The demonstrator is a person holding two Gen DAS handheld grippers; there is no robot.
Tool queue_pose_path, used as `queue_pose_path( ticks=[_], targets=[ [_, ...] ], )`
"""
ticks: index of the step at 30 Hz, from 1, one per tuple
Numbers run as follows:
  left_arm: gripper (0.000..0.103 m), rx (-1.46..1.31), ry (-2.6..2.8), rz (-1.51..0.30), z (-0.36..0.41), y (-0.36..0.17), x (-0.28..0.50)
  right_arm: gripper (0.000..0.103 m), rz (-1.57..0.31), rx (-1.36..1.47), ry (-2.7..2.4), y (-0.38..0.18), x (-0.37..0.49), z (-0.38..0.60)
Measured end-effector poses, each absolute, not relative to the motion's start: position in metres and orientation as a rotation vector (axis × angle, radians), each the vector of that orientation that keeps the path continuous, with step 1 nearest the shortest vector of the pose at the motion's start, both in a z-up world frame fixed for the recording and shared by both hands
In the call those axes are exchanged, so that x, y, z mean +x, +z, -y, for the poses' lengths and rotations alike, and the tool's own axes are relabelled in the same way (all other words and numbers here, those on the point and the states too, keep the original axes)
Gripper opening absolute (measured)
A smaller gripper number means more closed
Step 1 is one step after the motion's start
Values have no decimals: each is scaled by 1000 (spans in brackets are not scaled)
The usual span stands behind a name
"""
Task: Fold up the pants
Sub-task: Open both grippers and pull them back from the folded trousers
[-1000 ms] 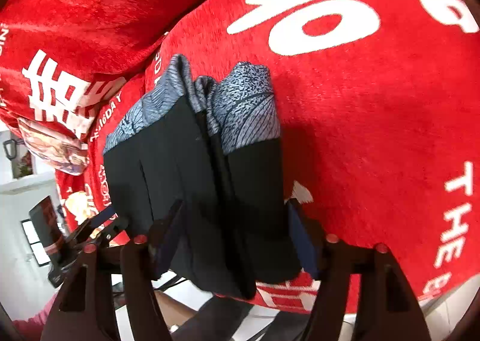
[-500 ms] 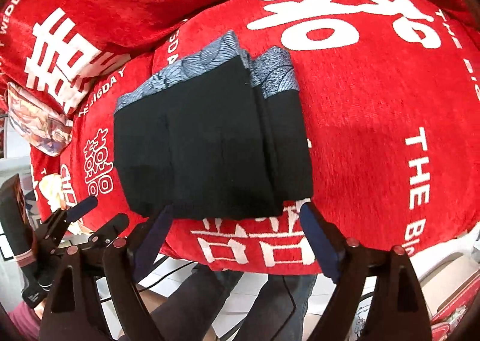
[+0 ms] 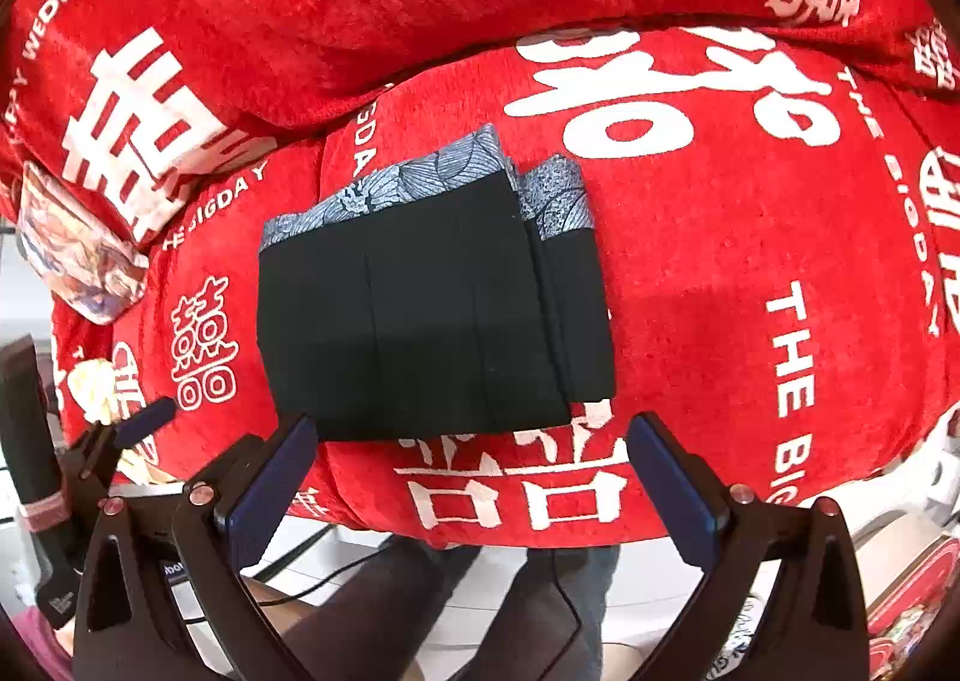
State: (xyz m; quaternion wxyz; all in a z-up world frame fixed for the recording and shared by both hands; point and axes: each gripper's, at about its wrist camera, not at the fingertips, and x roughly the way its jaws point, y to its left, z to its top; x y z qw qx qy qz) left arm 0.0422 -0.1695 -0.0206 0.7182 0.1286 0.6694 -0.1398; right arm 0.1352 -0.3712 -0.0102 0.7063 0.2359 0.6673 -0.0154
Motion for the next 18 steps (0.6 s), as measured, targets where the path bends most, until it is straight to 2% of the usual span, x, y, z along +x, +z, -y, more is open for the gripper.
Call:
queue_pose_path(
  ticks=[8, 18],
  targets=[
    [103, 298, -299, -1470, 173, -6, 39, 103, -1510, 370, -124, 7, 135, 364],
    [103, 294, -259, -1461, 165, 2, 40, 103, -1521, 352, -156, 13, 133, 358]
  ],
)
